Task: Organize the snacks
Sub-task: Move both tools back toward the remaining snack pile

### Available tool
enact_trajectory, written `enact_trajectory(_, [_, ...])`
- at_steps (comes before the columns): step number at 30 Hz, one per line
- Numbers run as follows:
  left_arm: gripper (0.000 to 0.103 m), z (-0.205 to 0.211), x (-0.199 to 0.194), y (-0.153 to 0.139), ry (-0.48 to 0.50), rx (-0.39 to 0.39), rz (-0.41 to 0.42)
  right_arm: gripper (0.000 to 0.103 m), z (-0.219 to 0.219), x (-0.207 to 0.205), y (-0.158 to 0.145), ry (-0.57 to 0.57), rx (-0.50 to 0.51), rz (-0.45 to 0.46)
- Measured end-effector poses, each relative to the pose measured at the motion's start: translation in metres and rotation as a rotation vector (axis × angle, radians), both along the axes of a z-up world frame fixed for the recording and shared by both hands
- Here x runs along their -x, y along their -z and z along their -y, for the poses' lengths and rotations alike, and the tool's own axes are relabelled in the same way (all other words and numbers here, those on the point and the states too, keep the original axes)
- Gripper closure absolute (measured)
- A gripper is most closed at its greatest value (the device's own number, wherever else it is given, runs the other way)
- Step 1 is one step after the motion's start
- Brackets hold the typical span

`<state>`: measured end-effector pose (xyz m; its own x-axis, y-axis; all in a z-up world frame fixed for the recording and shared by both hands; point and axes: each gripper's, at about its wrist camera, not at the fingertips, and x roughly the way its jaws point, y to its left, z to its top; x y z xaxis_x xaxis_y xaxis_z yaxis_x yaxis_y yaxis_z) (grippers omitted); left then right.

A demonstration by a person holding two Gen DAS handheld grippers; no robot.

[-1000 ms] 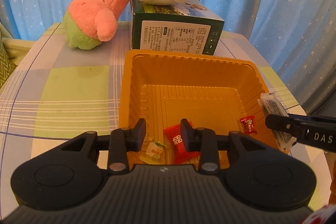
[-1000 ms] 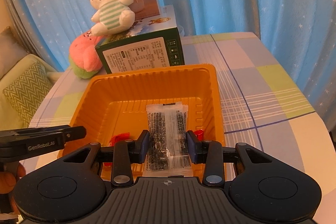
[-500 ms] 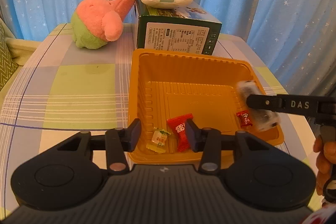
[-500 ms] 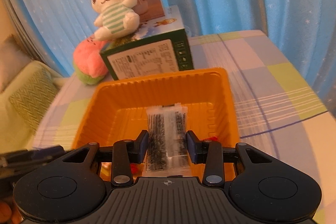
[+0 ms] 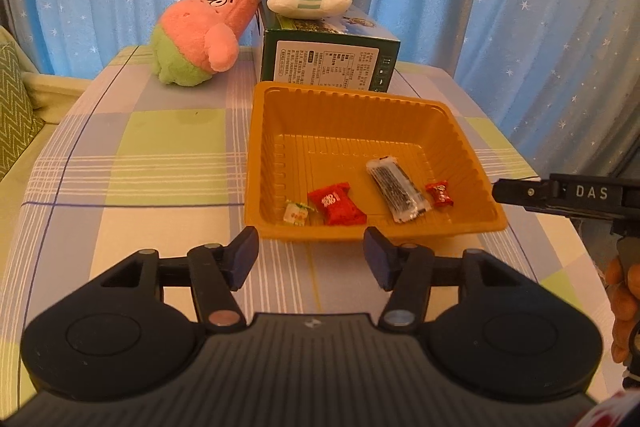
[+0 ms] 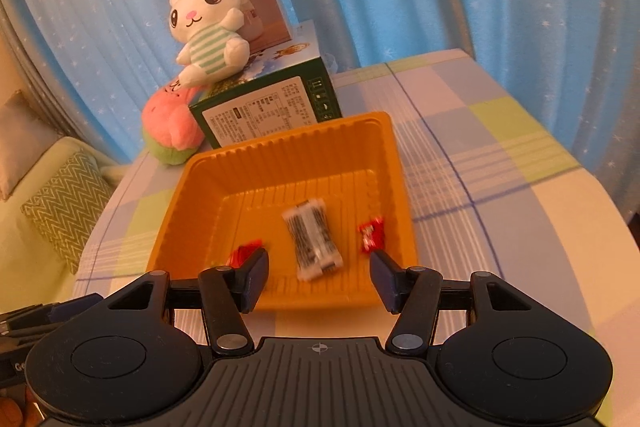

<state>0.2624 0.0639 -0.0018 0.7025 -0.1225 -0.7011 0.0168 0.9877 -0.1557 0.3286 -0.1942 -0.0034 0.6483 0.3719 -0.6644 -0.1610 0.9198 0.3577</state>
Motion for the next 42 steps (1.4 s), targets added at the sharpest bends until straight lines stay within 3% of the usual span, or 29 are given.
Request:
enact_trajectory(10, [0.040, -0.002, 0.078, -0.018, -0.057, 0.026, 0.010, 0.046, 0.033, 0.106, -0.013, 0.095, -0.037, -0.001])
enact_trajectory(21, [0.034, 0.011, 0.162, -0.009, -0.063, 0.041, -0.031, 0.046, 0.055, 0.207, -0.013, 0.134, -0.010, -0.009])
enact_trajectory(30, [0.032, 0.022, 0.198, 0.005, -0.038, 0.024, -0.071, 0.046, 0.067, 0.245, -0.013, 0.136, 0.026, 0.000])
enact_trajectory(42, [0.031, 0.030, 0.204, 0.009, -0.025, 0.026, -0.083, 0.046, 0.070, 0.254, -0.005, 0.139, 0.039, -0.009])
